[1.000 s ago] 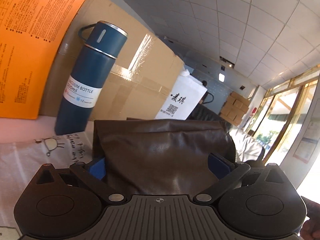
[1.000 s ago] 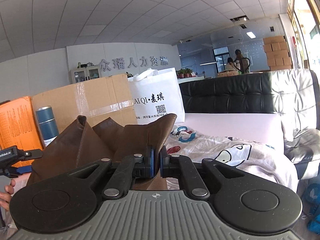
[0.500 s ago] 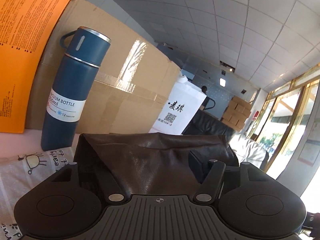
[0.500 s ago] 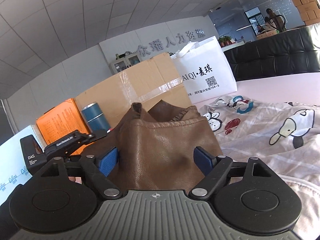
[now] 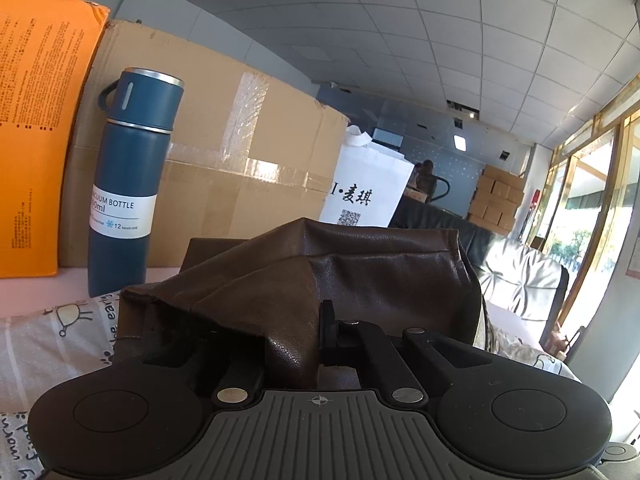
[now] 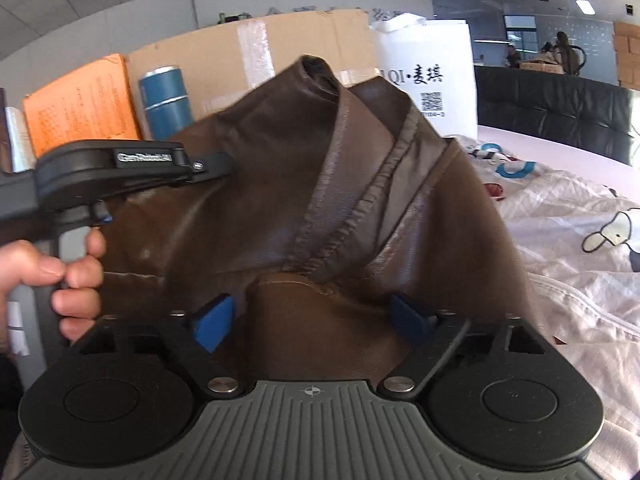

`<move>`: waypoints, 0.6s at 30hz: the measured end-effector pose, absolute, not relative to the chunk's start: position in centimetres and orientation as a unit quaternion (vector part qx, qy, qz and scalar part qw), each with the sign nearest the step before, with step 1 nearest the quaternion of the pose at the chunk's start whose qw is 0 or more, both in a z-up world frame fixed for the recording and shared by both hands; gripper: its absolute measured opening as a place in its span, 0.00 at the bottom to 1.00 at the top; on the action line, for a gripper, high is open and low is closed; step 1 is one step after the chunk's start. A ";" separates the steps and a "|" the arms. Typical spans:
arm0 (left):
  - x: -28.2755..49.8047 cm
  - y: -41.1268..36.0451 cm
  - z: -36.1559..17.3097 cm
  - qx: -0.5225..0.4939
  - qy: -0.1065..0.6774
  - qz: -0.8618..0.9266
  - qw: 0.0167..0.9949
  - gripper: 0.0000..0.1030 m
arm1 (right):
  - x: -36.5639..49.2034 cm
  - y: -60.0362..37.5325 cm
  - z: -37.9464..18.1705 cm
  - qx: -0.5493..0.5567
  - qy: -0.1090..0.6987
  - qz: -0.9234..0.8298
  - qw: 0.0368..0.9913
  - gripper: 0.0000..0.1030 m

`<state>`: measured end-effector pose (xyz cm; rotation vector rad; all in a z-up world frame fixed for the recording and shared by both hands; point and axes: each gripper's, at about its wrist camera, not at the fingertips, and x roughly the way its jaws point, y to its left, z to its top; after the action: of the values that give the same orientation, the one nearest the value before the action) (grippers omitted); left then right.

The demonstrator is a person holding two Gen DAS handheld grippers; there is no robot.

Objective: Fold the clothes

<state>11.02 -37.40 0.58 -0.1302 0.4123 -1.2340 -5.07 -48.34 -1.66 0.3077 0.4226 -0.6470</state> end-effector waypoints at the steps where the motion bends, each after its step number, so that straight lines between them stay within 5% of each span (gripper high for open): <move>1: 10.9 -37.2 0.6 -0.068 0.192 -0.575 0.792 0.00 | -5.4 -48.6 -1.8 0.148 0.202 -0.326 0.911 0.37; 3: 10.7 -36.8 0.9 -0.086 0.193 -0.574 0.791 0.00 | -6.9 -49.5 -1.6 0.172 0.183 -0.329 0.910 0.09; 5: 10.3 -36.0 1.6 -0.101 0.182 -0.570 0.795 0.00 | -8.7 -49.7 -0.7 0.179 0.148 -0.337 0.912 0.05; 18: 8.3 -22.0 9.8 -0.225 0.021 -0.523 0.822 0.00 | -16.3 -43.4 8.9 0.165 -0.033 -0.258 0.951 0.04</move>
<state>8.25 -21.99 9.84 -0.4798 0.0451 -1.1133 -16.28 -43.44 8.91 0.3361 -0.0680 -0.5243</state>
